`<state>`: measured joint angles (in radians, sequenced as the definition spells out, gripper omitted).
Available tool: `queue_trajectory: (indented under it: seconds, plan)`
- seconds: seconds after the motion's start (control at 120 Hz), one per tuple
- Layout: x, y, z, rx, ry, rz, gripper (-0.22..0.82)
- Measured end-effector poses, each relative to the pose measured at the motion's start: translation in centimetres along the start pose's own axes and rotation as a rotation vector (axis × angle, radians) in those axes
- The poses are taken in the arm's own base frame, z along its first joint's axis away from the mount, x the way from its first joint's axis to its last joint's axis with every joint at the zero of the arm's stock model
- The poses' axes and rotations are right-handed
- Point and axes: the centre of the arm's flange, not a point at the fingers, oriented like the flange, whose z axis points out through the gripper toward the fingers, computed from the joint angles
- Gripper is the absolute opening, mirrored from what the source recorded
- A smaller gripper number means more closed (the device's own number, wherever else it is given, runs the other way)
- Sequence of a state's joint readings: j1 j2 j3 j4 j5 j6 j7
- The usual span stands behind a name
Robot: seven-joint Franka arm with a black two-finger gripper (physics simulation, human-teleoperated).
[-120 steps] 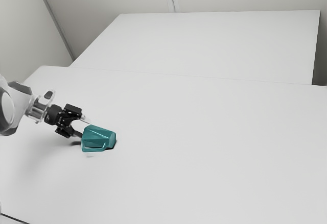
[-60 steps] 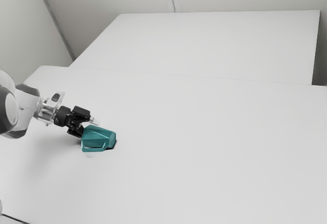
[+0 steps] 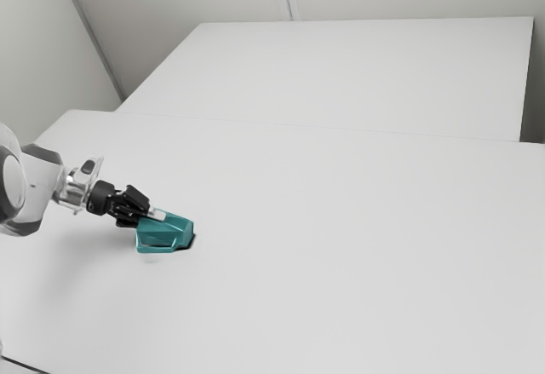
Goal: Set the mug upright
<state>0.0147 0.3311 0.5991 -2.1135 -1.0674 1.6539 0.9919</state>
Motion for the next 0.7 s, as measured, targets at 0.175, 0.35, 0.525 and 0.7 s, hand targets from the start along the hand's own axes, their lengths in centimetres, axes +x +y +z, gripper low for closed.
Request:
queue_trajectory:
  seconds: [0.175,0.35,0.525,0.7]
  plan:
    - [0.2,0.3,-0.1,0.002,0.004,0.018,-0.09]
    - [0.7,1.4,-0.3,-0.005,0.017,0.045,-0.14]
    - [1.2,4.3,-1.3,-0.016,0.042,0.105,-0.16]
    - [2.0,7.8,-1.5,0.007,0.033,0.164,-0.17]
